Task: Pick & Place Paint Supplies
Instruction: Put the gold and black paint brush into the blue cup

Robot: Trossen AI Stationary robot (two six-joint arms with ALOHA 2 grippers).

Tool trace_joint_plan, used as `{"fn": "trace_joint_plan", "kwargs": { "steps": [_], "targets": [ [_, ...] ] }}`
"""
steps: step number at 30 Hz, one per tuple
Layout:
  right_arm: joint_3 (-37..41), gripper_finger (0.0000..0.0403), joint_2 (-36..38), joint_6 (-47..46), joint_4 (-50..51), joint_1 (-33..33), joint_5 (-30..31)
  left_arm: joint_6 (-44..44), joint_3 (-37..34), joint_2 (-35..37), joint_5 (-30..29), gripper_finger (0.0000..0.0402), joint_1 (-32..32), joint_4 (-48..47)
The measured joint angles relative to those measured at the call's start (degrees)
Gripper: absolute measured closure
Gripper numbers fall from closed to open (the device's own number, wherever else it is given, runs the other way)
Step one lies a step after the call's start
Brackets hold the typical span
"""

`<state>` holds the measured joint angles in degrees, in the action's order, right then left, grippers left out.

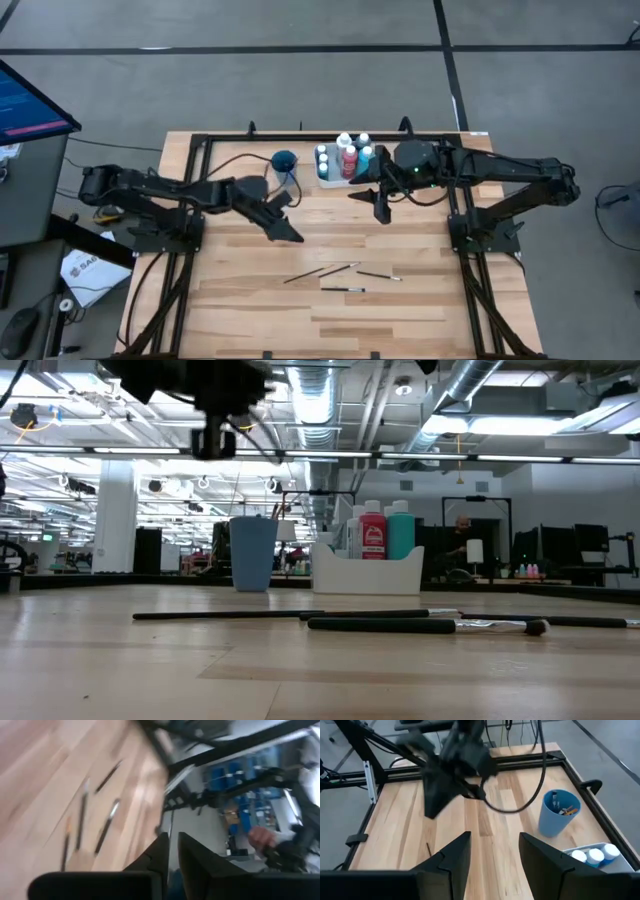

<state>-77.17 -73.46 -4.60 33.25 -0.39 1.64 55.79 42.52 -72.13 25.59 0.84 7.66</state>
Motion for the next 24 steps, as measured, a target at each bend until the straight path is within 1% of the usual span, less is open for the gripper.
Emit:
{"fn": "trace_joint_plan", "kwargs": {
  "steps": [3,6,9,11,13,16,21,24],
  "targets": [
    [0.00,0.0244,0.01,0.00,0.04,0.82,0.13,3.00,1.46,-2.06,-2.58,0.0391,-2.57,-4.29],
    [0.00,0.0244,0.01,-0.12,0.65,1.64,0.14,2.94,4.50,-4.43,-4.64,0.0400,-5.10,-7.49],
    [0.00,0.0244,0.12,-1.31,2.77,2.80,0.14,-0.82,8.10,-7.30,-8.44,0.0401,-7.23,-13.56],
    [0.09,0.0244,1.21,-0.36,2.36,4.36,-0.21,-4.20,9.97,-9.28,-11.15,0.0401,-8.08,-17.50],
    [0.11,0.0245,3.99,2.67,-2.15,6.30,-1.37,-5.95,11.08,-10.84,-13.17,0.0401,-8.44,-19.66],
    [-0.15,0.0254,10.45,6.22,-6.57,7.39,-1.86,-6.47,11.28,-12.30,-13.60,0.0401,-8.42,-19.89],
    [0.00,0.0278,20.42,5.34,-2.64,4.26,0.32,-10.08,11.58,-14.72,-14.71,0.0401,-9.99,-20.20],
    [-0.04,0.0288,24.48,3.24,-0.58,3.20,0.34,-10.41,12.79,-16.72,-15.07,0.0401,-10.40,-20.32]
  ]
}}
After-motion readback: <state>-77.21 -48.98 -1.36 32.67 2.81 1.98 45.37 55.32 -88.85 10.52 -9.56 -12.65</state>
